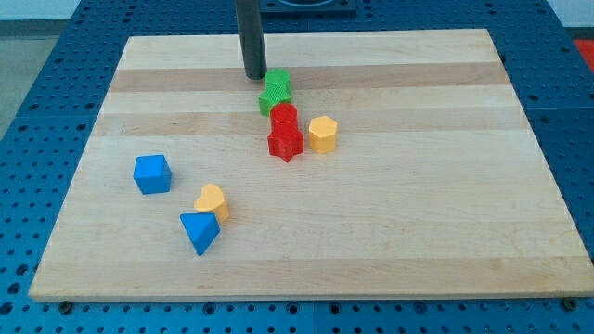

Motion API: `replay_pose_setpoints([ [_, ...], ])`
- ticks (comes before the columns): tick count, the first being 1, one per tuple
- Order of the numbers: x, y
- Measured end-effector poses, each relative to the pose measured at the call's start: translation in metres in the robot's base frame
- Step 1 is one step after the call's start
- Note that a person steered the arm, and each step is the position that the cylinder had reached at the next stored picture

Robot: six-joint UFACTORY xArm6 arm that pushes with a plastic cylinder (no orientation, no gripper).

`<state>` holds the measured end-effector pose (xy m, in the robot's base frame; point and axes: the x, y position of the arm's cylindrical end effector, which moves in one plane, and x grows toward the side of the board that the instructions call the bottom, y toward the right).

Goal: Move the green circle right to the green star

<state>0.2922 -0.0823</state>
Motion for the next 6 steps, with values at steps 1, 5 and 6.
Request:
replay_pose_setpoints([
  [1,0.013,0.001],
  [5,-0.001,0.054],
  [6,-0.002,0.077],
])
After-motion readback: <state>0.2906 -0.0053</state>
